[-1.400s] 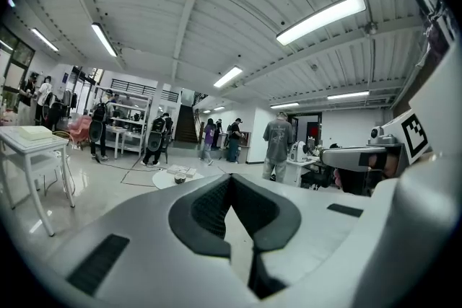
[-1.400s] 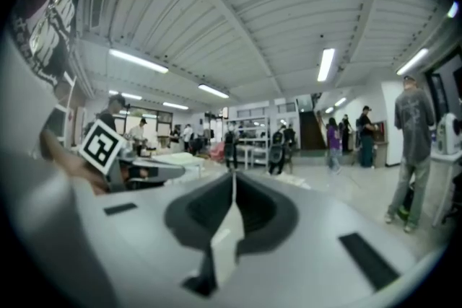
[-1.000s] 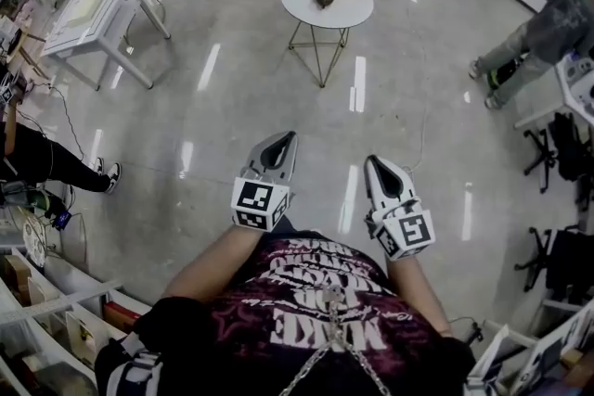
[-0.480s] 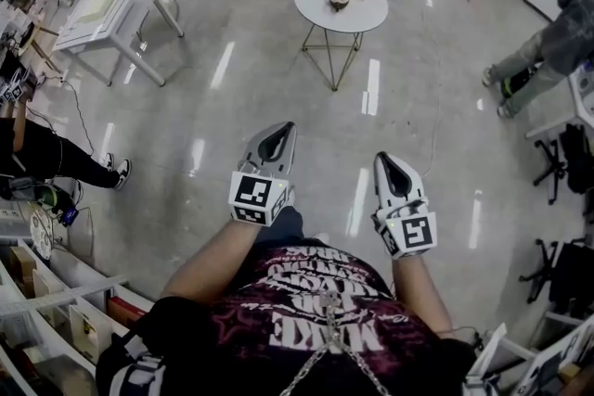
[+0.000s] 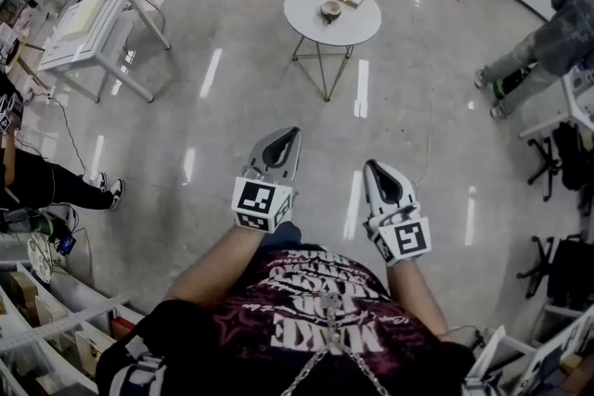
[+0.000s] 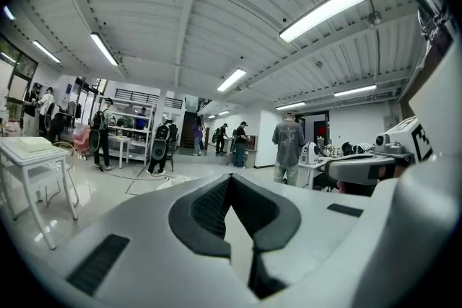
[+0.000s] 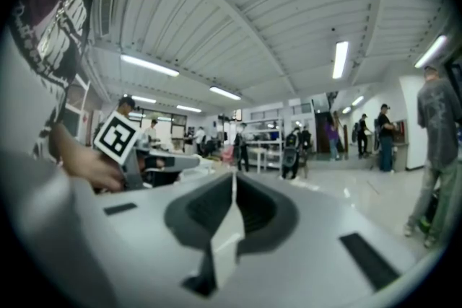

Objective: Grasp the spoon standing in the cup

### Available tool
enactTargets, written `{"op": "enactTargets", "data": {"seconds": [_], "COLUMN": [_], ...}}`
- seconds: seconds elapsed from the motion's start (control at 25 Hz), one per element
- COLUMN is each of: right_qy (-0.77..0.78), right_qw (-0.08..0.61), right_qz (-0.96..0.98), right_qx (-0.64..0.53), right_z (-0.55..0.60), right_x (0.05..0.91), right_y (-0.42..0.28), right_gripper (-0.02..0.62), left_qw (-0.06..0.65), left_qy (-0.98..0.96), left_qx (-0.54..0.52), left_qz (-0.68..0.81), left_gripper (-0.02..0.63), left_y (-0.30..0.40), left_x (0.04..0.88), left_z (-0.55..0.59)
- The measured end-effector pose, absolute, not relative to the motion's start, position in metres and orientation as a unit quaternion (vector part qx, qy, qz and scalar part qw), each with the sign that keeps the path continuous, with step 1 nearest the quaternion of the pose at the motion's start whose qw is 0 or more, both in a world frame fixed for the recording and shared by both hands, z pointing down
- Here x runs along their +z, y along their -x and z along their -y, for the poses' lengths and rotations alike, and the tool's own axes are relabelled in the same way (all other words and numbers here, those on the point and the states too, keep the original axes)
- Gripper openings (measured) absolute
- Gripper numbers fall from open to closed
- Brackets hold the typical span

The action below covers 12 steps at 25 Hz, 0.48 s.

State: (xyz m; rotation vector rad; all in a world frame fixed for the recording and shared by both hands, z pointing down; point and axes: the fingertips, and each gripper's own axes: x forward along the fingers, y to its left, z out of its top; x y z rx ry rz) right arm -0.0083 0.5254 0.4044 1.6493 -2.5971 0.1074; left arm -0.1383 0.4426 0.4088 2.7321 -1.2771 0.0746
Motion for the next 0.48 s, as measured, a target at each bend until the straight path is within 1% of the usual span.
{"op": "enactTargets", "data": {"seconds": [0.48], "right_qy": [-0.546], "right_qw": [0.041], "right_qz": [0.835], "right_qx": [0.052], "right_z": [-0.459], "right_x": [0.409], "right_y": [0.027], "right_gripper": [0.036], "left_qw": [0.076], "left_qy": [-0.923], "left_qx": [0.036], "left_qz": [0.376], "left_gripper": [0.025], "left_y": [0.132], "left_x": [0.421], "left_z": [-0.389]}}
